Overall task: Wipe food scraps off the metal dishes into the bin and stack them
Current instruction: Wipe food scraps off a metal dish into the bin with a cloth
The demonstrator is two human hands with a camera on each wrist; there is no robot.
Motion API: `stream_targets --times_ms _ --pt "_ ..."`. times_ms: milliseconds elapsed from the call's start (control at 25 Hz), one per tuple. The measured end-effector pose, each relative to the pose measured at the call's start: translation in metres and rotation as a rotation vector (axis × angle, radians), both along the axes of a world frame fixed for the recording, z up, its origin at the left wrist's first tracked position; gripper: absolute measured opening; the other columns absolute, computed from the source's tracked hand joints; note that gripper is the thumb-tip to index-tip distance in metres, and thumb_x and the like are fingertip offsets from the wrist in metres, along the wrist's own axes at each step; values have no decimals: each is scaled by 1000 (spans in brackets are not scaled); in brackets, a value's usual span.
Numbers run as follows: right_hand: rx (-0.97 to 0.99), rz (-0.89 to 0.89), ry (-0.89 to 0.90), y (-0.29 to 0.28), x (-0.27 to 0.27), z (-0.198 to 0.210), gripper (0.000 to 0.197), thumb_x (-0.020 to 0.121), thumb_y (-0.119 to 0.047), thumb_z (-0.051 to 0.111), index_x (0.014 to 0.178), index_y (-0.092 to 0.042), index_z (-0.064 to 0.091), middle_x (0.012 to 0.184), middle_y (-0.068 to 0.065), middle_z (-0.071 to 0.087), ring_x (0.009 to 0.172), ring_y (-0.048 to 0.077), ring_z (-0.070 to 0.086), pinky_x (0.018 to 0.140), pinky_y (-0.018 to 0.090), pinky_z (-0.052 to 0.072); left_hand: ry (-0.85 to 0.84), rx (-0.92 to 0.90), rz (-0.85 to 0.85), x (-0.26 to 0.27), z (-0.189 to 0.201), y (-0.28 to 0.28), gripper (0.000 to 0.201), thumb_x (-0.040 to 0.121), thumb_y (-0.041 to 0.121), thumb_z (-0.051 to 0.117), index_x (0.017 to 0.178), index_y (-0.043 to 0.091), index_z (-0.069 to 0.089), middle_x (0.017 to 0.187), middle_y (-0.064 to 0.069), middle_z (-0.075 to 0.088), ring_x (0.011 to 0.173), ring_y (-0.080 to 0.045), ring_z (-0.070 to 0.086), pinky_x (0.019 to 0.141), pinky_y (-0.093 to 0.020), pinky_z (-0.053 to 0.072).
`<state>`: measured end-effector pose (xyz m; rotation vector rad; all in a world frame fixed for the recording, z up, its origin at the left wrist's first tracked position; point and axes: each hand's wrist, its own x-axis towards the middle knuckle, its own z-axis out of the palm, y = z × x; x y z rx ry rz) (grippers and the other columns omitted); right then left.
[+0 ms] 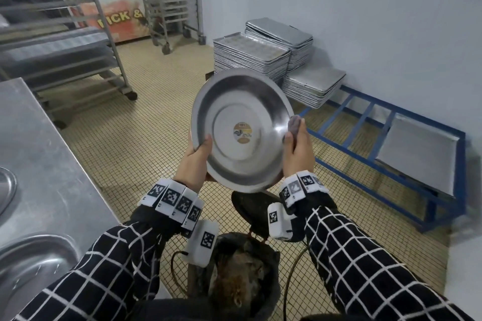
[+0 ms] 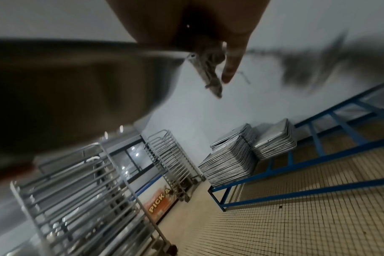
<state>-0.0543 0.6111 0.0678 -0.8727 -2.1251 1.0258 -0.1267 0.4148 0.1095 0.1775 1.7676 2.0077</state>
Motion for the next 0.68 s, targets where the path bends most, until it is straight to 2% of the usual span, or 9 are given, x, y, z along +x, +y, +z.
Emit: stream_targets --times_ms 40,120,160,240,360,480,520,600,680 --pt "-57 -7 22 6 2 4 53 99 -38 42 146 -18 33 143 1 46 128 20 46 96 27 37 -13 -16 -1 -1 -1 -3 31 97 37 48 111 12 58 88 -8 72 79 -28 69 70 -40 57" --pt "-151 5 40 15 6 10 43 96 -41 48 130 -14 49 115 0 62 109 20 59 83 25 43 -43 -39 -26 -5 -6 -11 27 95 36 50 101 12 61 77 -5 73 70 -25 69 62 -36 56" --pt "-184 12 35 18 7 10 38 94 -42 53 119 -13 55 103 -1 63 101 20 62 77 24 44 -59 -36 -33 -8 -7 -14 26 94 35 52 100 11 61 74 -4 73 67 -23 69 58 -33 55" --pt "-233 8 24 19 9 7 30 89 -39 62 101 -11 59 90 -2 64 89 19 63 72 27 45 -63 -16 -19 -12 -10 -20 27 92 32 56 108 10 61 78 -5 72 68 -22 68 56 -30 53" --pt "-300 -19 117 7 12 5 25 88 -33 65 101 -11 61 94 -1 65 89 17 63 70 26 49 77 -22 -10 -14 -12 -22 41 89 24 61 127 10 53 98 -10 68 82 -25 68 63 -32 55" --pt "-429 -76 278 -16 7 4 16 90 -25 62 102 -15 58 99 0 65 93 18 64 84 40 54 291 -12 -13 -6 -12 -18 51 85 12 65 131 22 44 107 -4 63 92 -17 66 72 -28 57" --pt "-474 -90 332 -25 4 6 11 90 -23 62 99 -22 57 99 -2 65 93 17 64 86 43 54 312 2 -10 -3 -11 -15 54 84 11 66 131 24 42 108 -2 62 94 -14 64 76 -28 57" --pt "-536 -100 413 -43 -2 7 13 88 -26 63 93 -35 55 99 -5 65 94 18 65 85 47 55 292 1 9 3 -12 -11 53 84 9 66 130 20 43 108 0 61 98 -13 62 80 -27 56" --pt "-544 -79 445 -54 -5 8 13 90 -28 61 90 -38 53 97 -8 64 94 16 64 85 47 55 228 -25 49 6 -11 -10 37 86 9 63 121 12 51 102 -2 63 98 -19 62 73 -25 55"
